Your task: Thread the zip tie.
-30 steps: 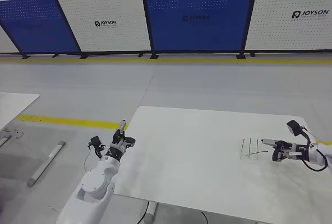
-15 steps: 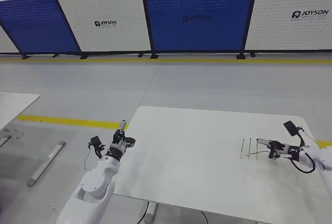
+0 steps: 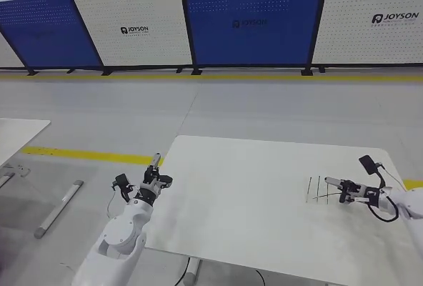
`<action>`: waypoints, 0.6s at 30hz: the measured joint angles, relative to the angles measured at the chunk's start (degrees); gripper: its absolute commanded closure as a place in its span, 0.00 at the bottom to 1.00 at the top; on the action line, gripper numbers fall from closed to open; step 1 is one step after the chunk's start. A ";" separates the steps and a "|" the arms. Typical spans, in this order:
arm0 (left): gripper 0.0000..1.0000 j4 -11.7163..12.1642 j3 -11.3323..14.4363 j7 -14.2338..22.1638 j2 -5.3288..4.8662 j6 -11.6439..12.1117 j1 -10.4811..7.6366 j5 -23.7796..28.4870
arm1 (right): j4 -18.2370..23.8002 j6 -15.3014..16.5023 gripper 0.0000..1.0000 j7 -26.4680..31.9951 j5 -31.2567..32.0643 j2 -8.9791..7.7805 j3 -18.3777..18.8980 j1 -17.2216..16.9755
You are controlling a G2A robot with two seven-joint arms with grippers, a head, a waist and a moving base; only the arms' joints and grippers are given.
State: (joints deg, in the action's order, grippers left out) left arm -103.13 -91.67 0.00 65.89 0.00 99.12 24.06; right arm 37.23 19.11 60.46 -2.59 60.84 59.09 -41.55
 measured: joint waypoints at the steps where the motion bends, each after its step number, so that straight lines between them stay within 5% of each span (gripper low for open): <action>1: 0.00 0.00 0.00 0.00 0.00 0.00 0.00 0.00 | 0.09 0.25 0.00 0.25 -0.14 -0.16 0.34 -0.22; 8: 0.00 0.00 0.00 0.00 0.00 0.00 0.00 0.00 | 0.74 0.38 0.01 1.57 -0.68 -1.25 2.47 -1.42; 10: 0.00 0.00 0.00 0.00 0.00 0.00 0.00 0.00 | 1.13 0.37 0.32 2.09 -0.96 -1.61 3.19 -1.96; 12: 0.00 0.00 0.00 0.00 0.00 0.00 0.00 0.00 | 1.37 0.37 0.52 2.61 -1.18 -1.88 3.71 -2.37; 18: 0.00 0.00 0.00 0.00 0.00 0.00 0.00 0.00 | 1.48 0.01 0.60 4.13 -1.79 -2.15 4.23 -2.66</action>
State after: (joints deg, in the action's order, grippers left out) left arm -103.13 -91.67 0.00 65.89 0.00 99.12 24.06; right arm 38.71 19.12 64.59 -4.39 58.69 63.32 -44.22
